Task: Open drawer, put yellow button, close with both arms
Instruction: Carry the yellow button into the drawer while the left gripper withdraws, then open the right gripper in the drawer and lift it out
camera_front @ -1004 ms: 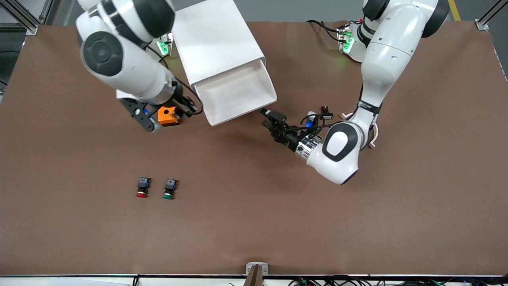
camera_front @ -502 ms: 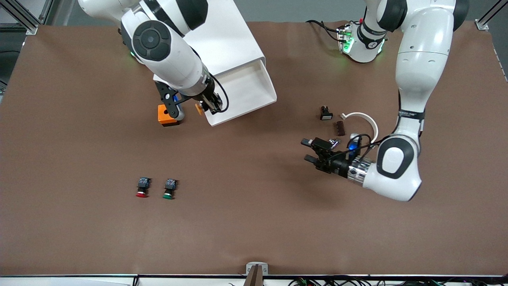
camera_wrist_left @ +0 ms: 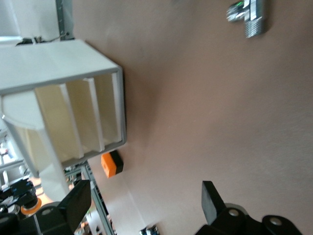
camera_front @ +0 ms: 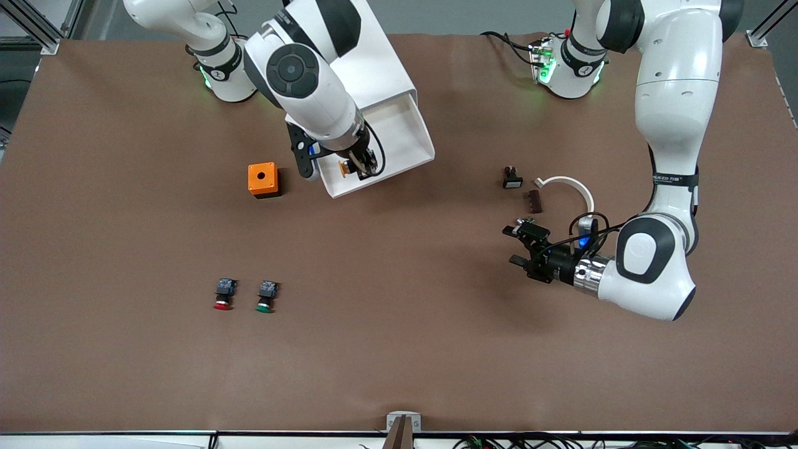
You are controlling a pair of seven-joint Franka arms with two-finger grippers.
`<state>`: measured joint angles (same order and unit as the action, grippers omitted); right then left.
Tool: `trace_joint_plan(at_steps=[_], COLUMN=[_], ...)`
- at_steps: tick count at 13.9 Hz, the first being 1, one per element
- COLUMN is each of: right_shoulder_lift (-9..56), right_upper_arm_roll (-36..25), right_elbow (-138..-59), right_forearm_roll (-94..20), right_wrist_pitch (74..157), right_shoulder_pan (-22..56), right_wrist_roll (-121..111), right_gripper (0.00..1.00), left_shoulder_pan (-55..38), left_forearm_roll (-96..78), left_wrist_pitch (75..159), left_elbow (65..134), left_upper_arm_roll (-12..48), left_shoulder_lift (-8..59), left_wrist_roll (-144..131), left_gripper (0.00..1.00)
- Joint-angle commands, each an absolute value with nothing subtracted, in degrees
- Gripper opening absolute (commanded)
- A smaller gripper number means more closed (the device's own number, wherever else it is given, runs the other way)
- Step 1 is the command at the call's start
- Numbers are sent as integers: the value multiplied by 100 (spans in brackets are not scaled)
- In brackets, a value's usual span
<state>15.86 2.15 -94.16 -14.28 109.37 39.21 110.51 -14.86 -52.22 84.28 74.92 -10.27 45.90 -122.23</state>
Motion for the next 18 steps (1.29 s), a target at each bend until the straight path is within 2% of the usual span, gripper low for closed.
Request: trace_joint_plan(at_steps=[1, 4, 8, 11, 14, 15, 18], right_shoulder_lift=[1468, 1441, 1459, 1459, 1424, 1346, 1231], right_upper_arm_roll=[149, 141, 141, 132, 123, 114, 62], right_elbow=[-9711, -10001, -10020, -10020, -9976, -9923, -9476], right_forearm_roll=[-1529, -1485, -1415, -1363, -1143, -1012, -563], right_wrist_pitch=[11275, 11697, 11707, 11663, 11541, 11314, 10593], right_shoulder_pan=[4139, 4368, 4500, 4500, 4474, 4439, 4062], right_wrist_roll=[11337, 11496, 11496, 11496, 11470, 11391, 10858], right_gripper=[2, 2, 17, 36, 70, 100, 100], left_shoulder_pan=[-1441, -1450, -1450, -1503, -1555, -1643, -1959], left_forearm_roll=[-4905, -4878, -4624, -4509, -4281, -4263, -3975], left_wrist_pitch=[8393, 8393, 8394, 8394, 8394, 8394, 8429], left_elbow=[7488, 7488, 7427, 7401, 7286, 7286, 7068], left_upper_arm_roll=[-1072, -1072, -1072, -1063, -993, -1002, -1037], left_shoulder_lift=[4526, 4518, 4518, 4509, 4456, 4456, 4438], left_wrist_roll=[-11605, -11049, -10837, -10837, -10846, -10846, -10837], left_gripper=[99, 99, 99, 99, 99, 99, 99])
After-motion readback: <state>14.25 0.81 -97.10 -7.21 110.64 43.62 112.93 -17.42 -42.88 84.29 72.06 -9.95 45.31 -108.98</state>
